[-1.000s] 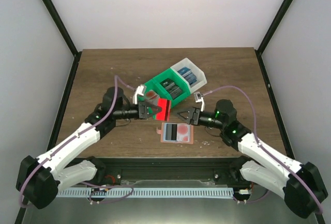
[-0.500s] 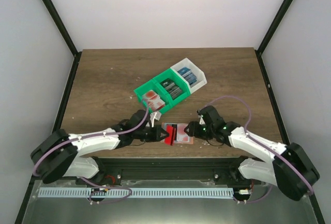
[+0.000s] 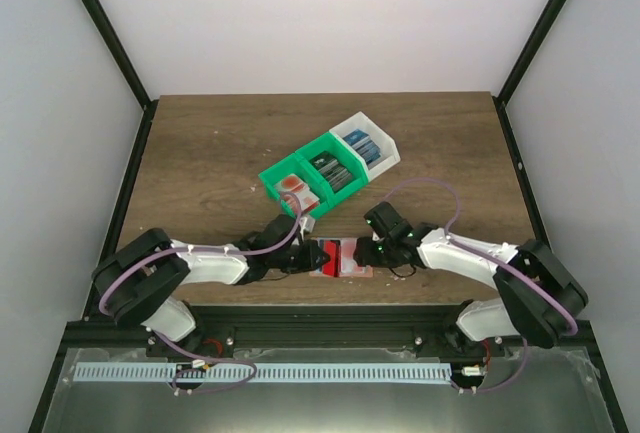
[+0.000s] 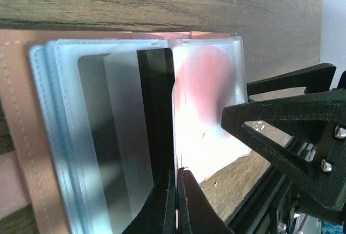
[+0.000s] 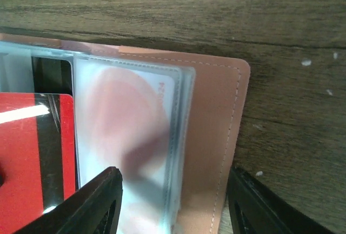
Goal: Put the credit cards into the card holder
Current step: Insert the credit card into the card holder.
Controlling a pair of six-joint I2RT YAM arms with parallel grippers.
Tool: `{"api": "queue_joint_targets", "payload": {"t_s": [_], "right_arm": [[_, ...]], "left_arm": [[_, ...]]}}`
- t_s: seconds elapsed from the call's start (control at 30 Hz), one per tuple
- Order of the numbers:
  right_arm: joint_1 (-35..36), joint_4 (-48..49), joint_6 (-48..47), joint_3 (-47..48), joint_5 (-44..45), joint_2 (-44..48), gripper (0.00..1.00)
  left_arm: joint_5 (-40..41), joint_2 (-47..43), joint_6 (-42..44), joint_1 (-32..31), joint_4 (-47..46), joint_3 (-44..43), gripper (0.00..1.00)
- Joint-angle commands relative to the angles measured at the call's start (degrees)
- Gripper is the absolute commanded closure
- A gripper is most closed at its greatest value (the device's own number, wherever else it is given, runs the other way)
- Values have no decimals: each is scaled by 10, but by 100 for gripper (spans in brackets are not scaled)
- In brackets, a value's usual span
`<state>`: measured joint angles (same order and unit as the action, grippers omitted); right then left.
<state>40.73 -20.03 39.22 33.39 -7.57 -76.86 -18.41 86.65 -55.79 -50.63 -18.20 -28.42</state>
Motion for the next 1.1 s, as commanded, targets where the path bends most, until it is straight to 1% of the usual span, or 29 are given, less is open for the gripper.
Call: {"api": "queue_joint_targets", "payload": {"t_s": [0.0, 0.17, 0.3, 0.37, 0.53, 0.87, 1.07], "right_arm": [[18, -43, -16, 16, 44, -34, 47], [21, -58, -13, 13, 67, -50, 57], [22, -55, -7, 6, 69, -44, 63], [22, -52, -4, 4, 67, -43, 64], [22, -45, -3, 0, 62, -44, 65], [22, -33, 4, -5, 52, -45, 67], [21, -28, 8, -8, 50, -45, 67]], "left_arm": [[15, 21, 2, -3, -38, -15, 100], [26, 27, -1, -2, -43, -13, 100], [48, 19, -7, -1, -44, -3, 100], [61, 12, -8, 2, -36, 1, 100], [43, 14, -17, 11, -61, 9, 100], [-22, 81, -79, 11, -181, 33, 100], [-33, 94, -107, 7, -211, 45, 100]]}}
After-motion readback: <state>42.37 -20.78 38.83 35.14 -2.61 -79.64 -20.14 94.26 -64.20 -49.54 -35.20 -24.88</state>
